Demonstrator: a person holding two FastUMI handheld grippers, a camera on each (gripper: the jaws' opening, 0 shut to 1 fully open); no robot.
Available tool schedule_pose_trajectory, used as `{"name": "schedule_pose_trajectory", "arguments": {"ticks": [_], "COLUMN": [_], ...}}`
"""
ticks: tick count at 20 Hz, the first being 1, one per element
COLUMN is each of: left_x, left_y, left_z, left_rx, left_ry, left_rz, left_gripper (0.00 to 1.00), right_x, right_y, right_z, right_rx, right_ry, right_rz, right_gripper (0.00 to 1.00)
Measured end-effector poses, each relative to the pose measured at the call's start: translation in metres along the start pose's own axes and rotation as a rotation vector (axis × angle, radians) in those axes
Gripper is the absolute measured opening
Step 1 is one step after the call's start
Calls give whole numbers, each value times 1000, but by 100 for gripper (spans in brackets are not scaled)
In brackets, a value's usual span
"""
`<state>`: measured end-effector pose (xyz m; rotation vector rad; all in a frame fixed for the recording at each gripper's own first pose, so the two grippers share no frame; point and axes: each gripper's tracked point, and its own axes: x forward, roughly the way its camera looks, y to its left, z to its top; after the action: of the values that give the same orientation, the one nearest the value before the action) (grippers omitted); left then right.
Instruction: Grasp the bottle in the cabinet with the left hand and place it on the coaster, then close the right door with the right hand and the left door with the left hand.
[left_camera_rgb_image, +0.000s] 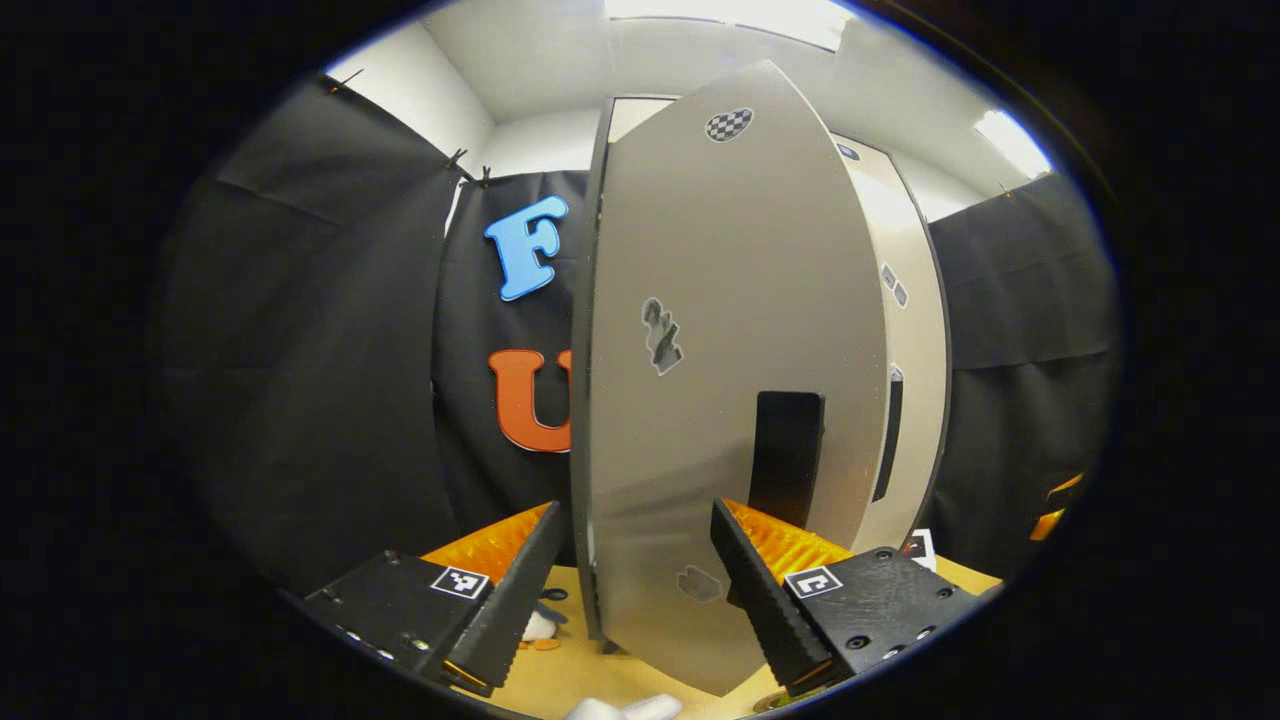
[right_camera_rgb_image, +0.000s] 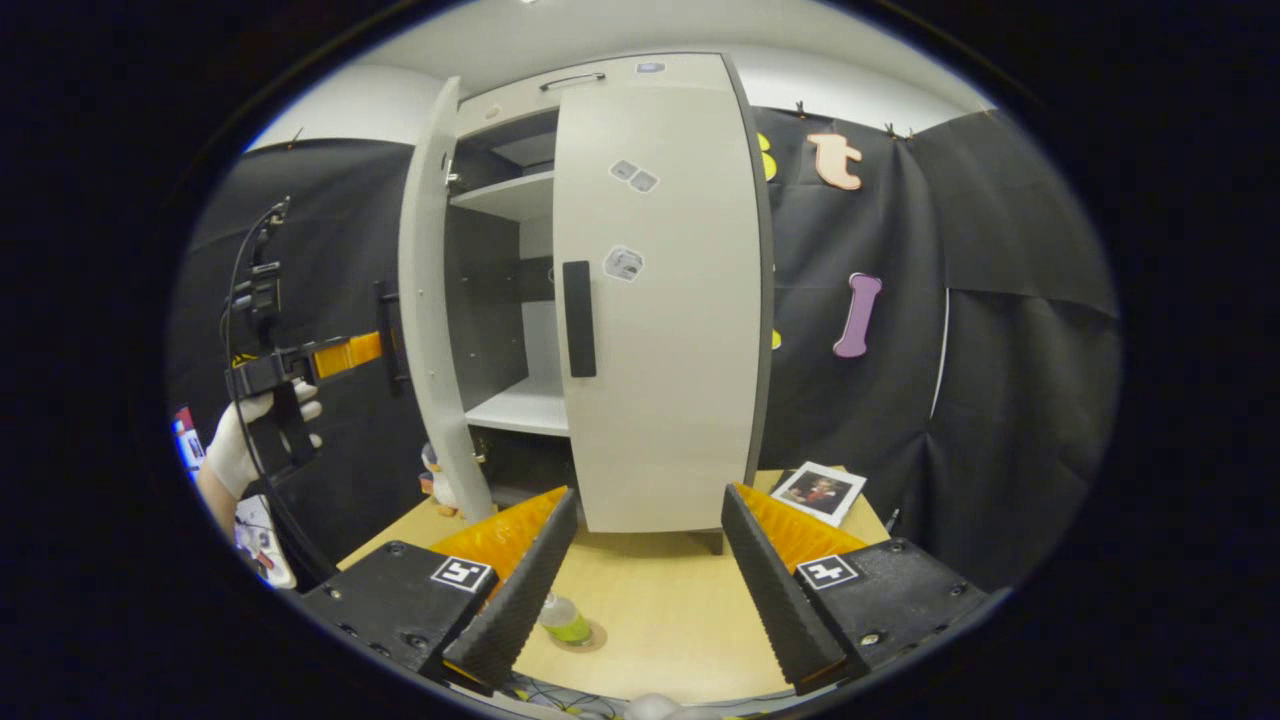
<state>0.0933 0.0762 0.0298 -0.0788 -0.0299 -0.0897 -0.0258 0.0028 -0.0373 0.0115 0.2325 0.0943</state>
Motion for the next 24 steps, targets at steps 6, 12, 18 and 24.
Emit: {"name": "schedule_pose_trajectory", "arguments": {"ticks": [6,12,18,24], "left_x": [6,-5,-32,-75], "left_y": [-16,-26,-28,-26], "left_z": [0,-3,-5,-24], "left_rx": [14,28,33,-18], "left_ry": [9,22,33,86], "left_rz": [-23,-35,-25,2], "left_gripper": [95,95,95,95], "right_x": [-6,-4,-1,-1], "right_y": [-8,-7,-2,3], "right_z": [3,5,9,18], "right_rx": [10,10,4,6], "right_ry": [-12,-18,-30,-66], "right_rz": [-25,-24,-27,-37], "right_gripper": [94,94,96,96]}}
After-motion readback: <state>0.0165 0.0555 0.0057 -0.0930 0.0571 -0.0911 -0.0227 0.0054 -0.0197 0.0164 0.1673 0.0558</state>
